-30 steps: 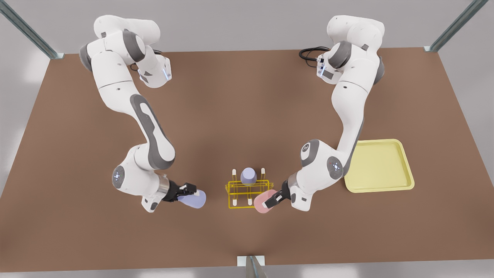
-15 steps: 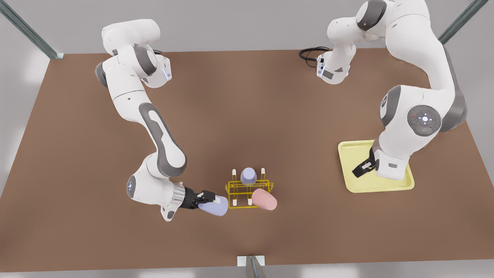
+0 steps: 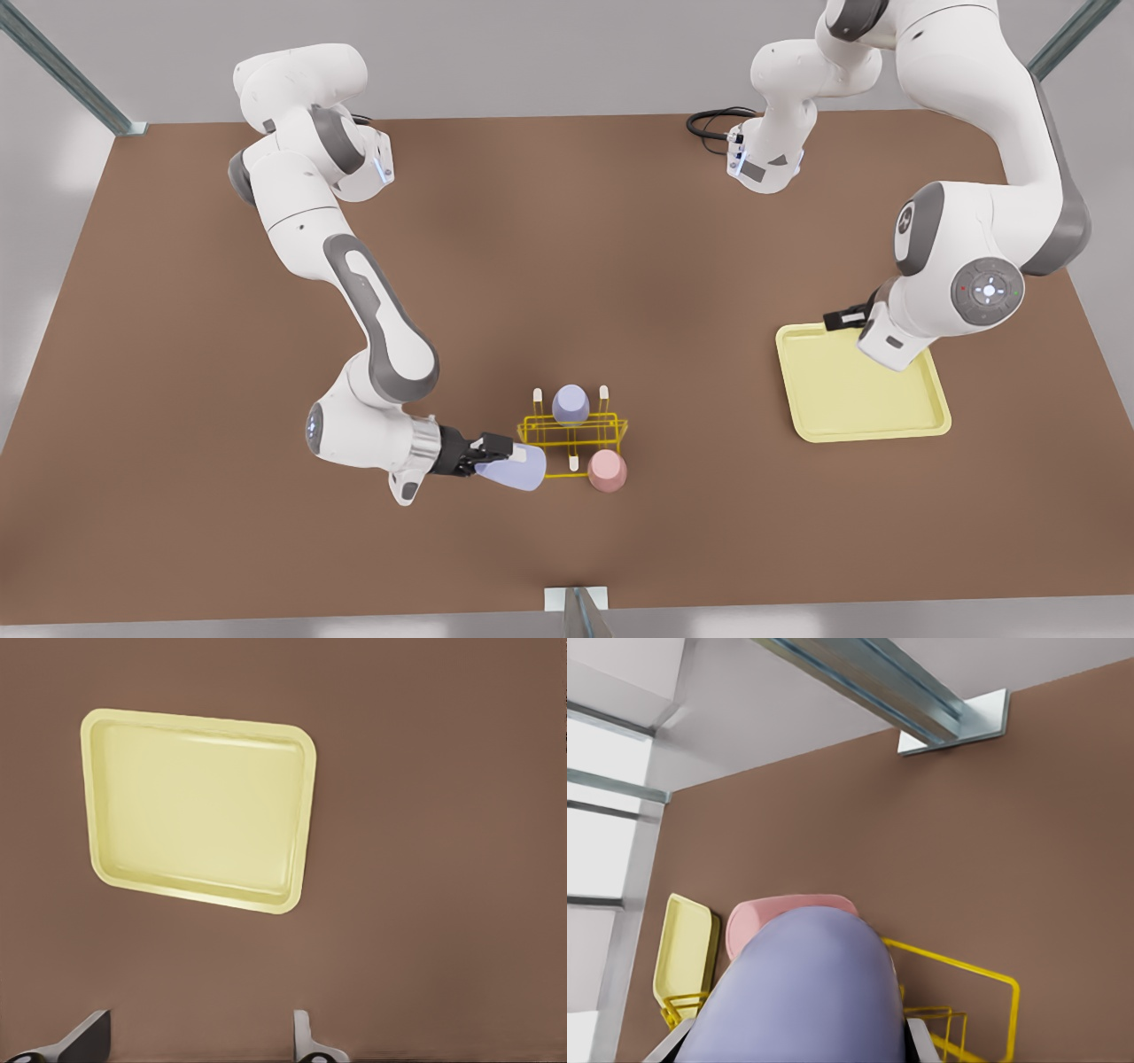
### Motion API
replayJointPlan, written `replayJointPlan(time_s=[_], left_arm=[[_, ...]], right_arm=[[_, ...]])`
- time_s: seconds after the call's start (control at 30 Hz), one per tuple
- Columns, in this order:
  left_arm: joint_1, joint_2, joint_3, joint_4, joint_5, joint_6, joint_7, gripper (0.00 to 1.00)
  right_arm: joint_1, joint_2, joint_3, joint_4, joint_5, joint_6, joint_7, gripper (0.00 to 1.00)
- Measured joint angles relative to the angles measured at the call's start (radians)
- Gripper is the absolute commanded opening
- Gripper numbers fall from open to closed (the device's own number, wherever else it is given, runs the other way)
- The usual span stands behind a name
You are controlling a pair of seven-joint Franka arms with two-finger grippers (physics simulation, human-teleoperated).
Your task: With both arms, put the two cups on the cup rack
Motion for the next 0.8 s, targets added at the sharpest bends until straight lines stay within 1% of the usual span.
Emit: replayJointPlan(time_s=[0.3, 0.6, 0.63, 0.8], left_arm=[[0.0, 0.005, 0.0, -0.001, -0.025, -0.032, 0.131, 1.0], [0.0, 0.008, 0.0, 0.0, -0.028, -0.039, 0.21, 1.0], [0.0, 0.008, 0.0, 0.0, -0.028, -0.039, 0.216, 1.0], [-0.002, 0.008, 0.0, 0.0, -0.028, -0.04, 0.243, 1.0]], right_arm=[[0.0, 0.002, -0.002, -0.012, -0.005, -0.009, 0.002, 0.87], [0.019, 0.034, -0.001, -0.004, -0.01, -0.01, 0.003, 0.87], [0.02, 0.038, -0.001, -0.002, -0.01, -0.01, 0.003, 1.0], [0.021, 0.047, -0.001, 0.003, -0.011, -0.01, 0.004, 1.0]])
